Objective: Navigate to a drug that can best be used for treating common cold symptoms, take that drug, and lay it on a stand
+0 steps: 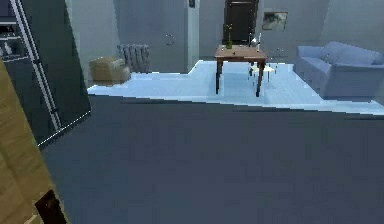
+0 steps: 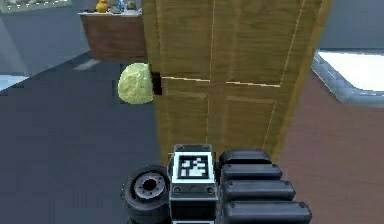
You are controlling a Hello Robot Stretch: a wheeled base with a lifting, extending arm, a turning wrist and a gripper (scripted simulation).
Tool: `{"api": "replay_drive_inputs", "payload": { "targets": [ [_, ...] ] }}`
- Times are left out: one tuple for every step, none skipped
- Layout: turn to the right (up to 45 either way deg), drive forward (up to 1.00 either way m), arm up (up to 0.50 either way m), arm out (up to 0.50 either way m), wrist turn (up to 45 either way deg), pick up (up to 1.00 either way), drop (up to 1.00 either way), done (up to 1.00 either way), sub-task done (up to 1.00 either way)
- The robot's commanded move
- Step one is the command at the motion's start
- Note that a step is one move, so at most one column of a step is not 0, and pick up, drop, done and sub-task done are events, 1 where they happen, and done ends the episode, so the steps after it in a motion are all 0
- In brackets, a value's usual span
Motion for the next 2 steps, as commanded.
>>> {"api": "replay_drive_inputs", "payload": {
  "targets": [
    [0.0, 0.60, 0.00, 0.00, 0.0, 0.00, 0.00, 0.00, 0.00],
    [-15.0, 0.00, 0.00, 0.00, 0.0, 0.00, 0.00, 0.00, 0.00]
  ]
}}
